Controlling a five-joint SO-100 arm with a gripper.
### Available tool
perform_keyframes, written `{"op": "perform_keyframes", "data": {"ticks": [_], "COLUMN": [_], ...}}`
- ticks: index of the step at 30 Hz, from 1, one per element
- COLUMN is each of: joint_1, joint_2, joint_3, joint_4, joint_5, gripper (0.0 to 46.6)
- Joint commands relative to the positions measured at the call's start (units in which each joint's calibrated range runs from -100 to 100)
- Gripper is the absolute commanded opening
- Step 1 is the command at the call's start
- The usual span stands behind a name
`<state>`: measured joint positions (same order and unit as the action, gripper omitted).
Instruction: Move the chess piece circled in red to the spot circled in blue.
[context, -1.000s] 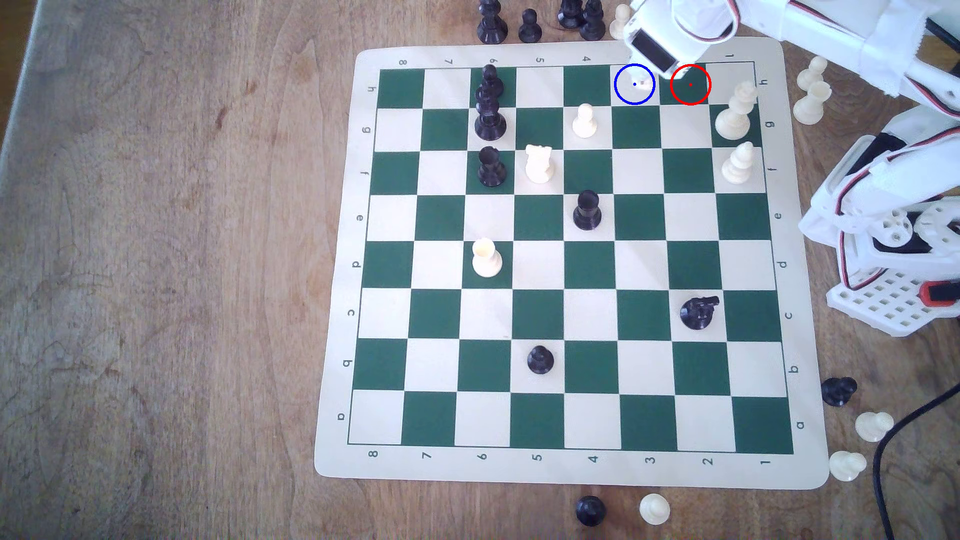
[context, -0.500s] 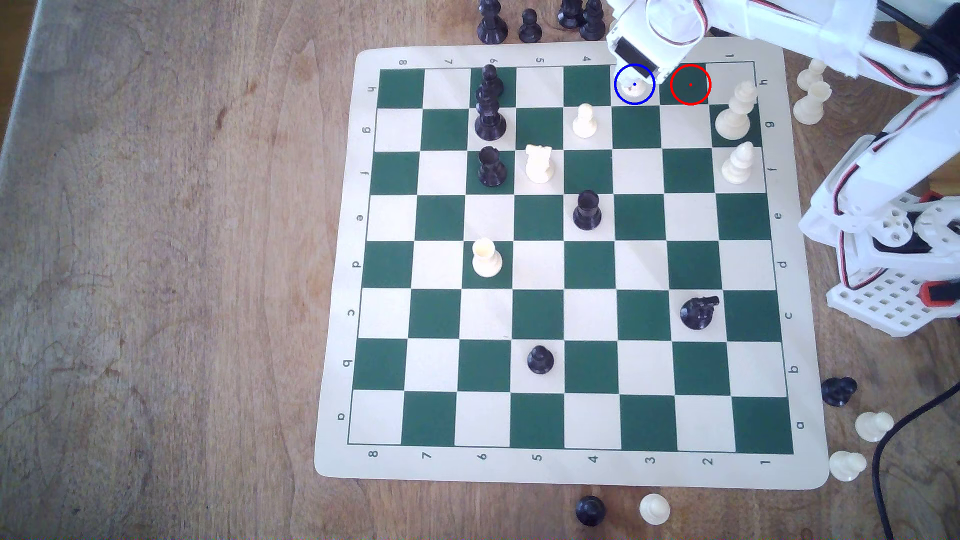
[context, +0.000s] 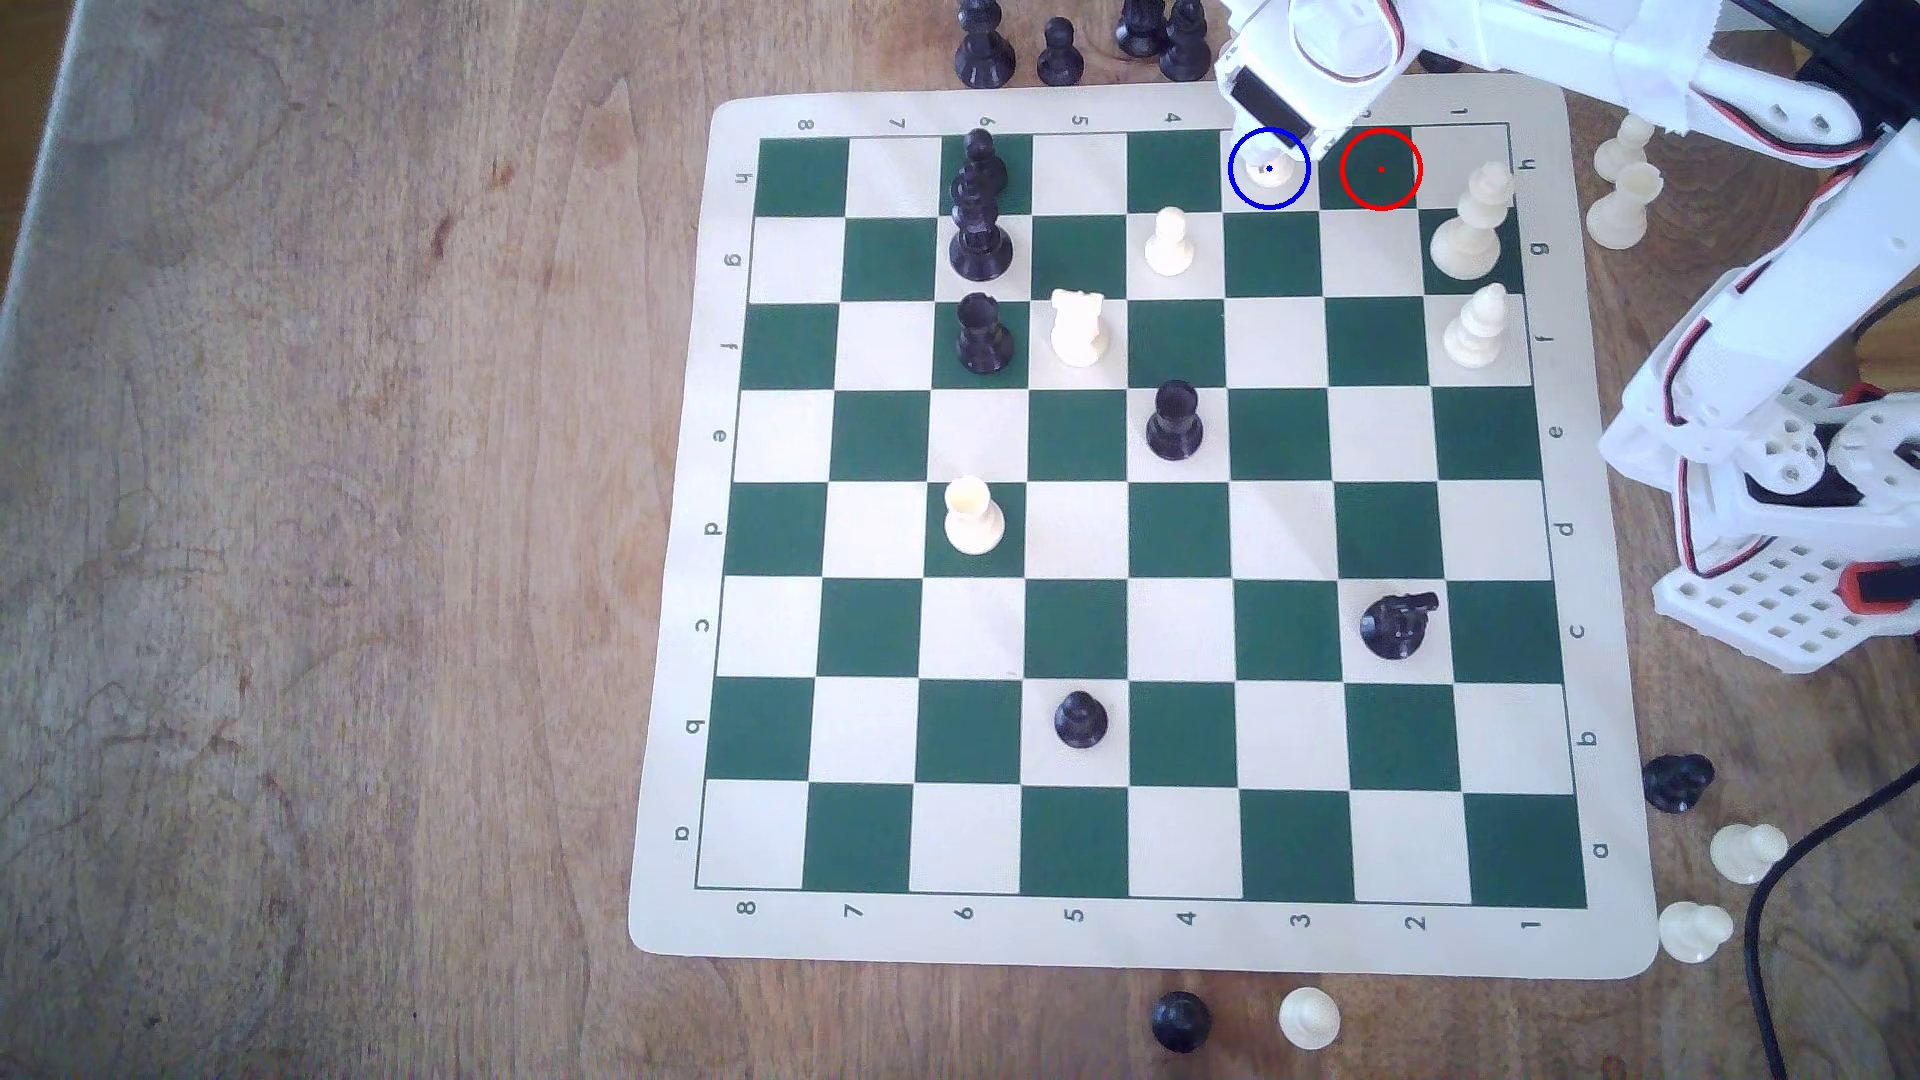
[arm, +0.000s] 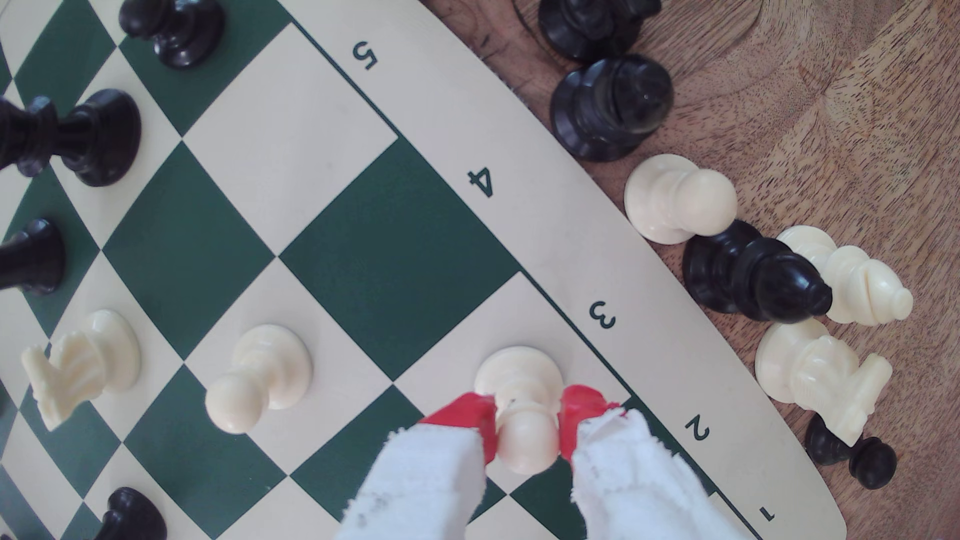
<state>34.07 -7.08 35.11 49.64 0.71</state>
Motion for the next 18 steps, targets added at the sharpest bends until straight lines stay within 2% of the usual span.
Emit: {"op": "perform_keyframes", "data": {"ticks": [1,3,4,6,12,15,18], "joint_1": [0.15,0.15,0.07,0.07,0.31,0.85,1.24], "joint_2": [-1.15,-1.32,-1.32,-1.41,-1.83,-3.36,-6.84], "joint_3": [-3.47,-2.38,-2.11,-1.75,-1.20,-0.30,2.42], "joint_4": [-1.07,-1.81,-1.98,-1.98,-1.89,-1.40,-1.16], "joint_5": [0.05,0.05,0.15,0.59,0.78,1.12,1.86], "gripper": [0.2,4.3,8.4,13.2,18.4,23.8,27.2]}}
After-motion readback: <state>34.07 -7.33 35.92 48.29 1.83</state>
